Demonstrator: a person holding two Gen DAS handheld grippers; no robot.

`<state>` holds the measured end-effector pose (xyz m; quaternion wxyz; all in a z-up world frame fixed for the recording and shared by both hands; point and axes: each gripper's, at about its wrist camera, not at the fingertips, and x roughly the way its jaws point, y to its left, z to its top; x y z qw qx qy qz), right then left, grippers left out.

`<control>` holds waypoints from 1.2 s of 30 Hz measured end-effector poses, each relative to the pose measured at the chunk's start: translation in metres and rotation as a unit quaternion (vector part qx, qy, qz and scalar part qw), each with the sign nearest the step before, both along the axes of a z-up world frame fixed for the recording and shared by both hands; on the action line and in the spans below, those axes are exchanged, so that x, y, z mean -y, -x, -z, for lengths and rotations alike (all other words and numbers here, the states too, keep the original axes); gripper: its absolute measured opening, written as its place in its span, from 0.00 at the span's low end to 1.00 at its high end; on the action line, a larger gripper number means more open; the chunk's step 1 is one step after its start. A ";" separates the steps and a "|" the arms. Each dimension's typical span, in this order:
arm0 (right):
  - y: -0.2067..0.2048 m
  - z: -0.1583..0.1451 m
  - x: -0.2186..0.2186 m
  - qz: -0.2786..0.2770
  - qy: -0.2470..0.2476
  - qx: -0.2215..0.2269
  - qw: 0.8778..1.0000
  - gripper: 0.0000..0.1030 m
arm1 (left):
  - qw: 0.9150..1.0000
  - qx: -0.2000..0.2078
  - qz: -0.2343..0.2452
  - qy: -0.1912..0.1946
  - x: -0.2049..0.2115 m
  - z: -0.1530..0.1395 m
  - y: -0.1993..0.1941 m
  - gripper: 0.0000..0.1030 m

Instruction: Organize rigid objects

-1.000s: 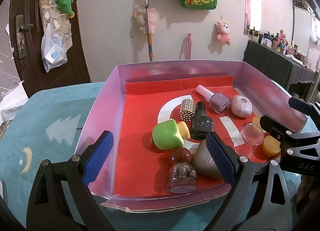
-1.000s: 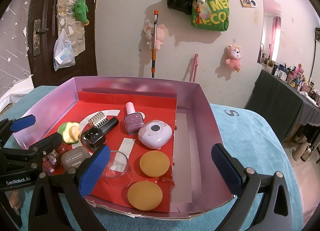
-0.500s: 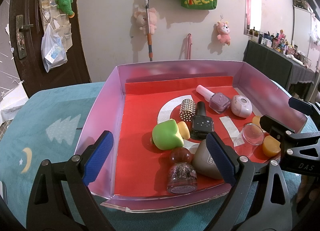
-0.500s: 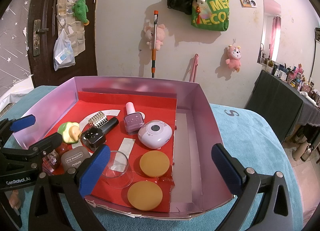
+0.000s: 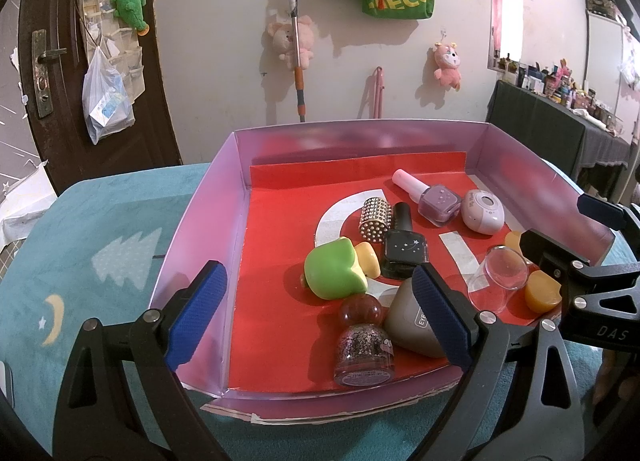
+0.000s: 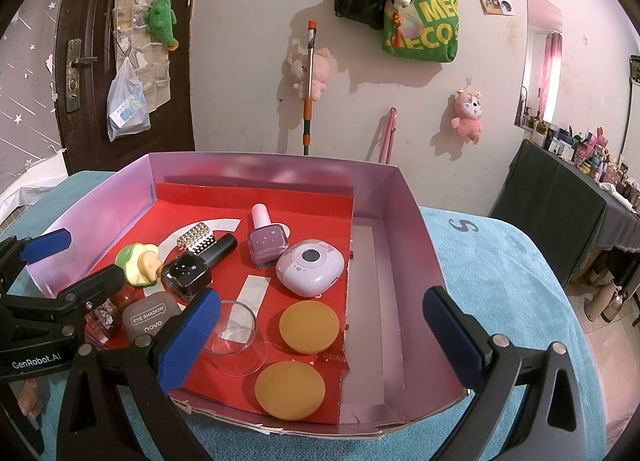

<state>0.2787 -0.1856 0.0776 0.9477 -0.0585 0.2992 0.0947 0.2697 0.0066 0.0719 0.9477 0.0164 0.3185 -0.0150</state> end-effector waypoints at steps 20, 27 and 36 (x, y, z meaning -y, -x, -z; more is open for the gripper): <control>0.066 -0.033 0.012 -0.011 -0.013 -0.012 1.000 1.00 | 1.000 -0.016 0.004 0.011 -0.004 -0.028 0.085 0.92; 0.111 -0.015 0.026 0.003 -0.016 -0.083 0.996 1.00 | 0.997 -0.074 -0.015 0.031 -0.005 -0.005 0.123 0.92; 0.116 0.033 0.032 0.038 0.020 -0.163 0.986 1.00 | 0.988 -0.153 -0.031 0.012 0.009 0.035 0.115 0.92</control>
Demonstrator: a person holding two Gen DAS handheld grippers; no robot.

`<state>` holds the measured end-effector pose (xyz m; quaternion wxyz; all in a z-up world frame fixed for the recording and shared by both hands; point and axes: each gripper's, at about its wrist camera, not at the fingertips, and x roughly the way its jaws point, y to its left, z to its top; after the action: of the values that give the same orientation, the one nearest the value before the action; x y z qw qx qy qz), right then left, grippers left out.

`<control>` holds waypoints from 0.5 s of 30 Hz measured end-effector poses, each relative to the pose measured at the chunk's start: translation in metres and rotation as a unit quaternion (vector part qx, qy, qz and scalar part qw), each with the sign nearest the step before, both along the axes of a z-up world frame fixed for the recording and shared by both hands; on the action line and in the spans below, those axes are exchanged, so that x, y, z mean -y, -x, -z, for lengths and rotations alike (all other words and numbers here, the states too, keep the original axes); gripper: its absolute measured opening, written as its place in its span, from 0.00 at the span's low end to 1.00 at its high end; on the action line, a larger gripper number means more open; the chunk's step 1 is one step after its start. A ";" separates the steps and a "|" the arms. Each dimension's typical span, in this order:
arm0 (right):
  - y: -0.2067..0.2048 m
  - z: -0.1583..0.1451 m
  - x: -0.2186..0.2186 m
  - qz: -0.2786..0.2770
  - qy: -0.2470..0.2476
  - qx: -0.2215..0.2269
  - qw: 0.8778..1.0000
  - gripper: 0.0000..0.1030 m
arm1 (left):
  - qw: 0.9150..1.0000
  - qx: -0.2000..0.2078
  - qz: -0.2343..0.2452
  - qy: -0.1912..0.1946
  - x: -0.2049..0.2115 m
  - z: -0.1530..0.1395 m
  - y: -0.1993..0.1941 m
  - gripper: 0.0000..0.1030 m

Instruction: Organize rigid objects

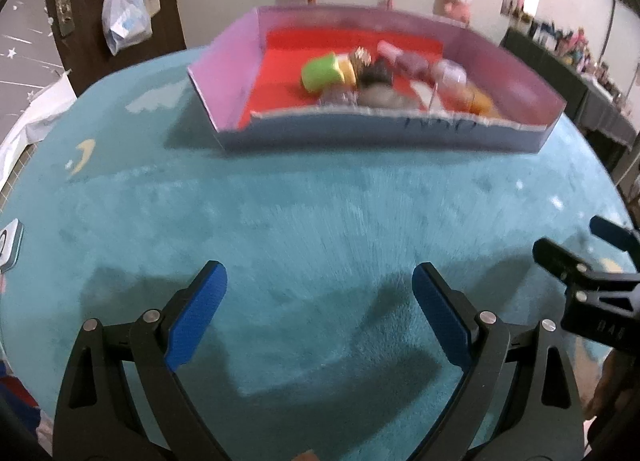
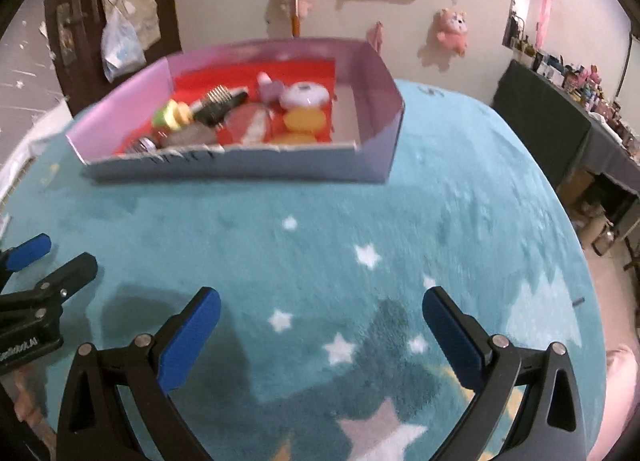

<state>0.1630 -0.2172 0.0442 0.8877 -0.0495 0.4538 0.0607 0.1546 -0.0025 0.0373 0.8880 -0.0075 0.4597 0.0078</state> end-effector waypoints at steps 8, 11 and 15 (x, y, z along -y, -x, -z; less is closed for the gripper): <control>-0.006 0.008 0.004 0.013 -0.002 -0.020 1.000 1.00 | 1.000 0.005 -0.015 0.002 -0.002 0.005 -0.002 1.00; -0.005 0.008 0.004 0.013 -0.001 -0.019 1.000 1.00 | 1.000 0.007 -0.017 0.000 -0.001 0.005 -0.002 1.00; -0.004 0.008 0.003 0.013 -0.002 -0.018 1.000 1.00 | 1.000 0.006 -0.017 0.000 -0.001 0.005 -0.005 1.00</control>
<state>0.1674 -0.2202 0.0361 0.8801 -0.0409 0.4702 0.0508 0.1592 -0.0012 0.0323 0.8906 -0.0155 0.4539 0.0224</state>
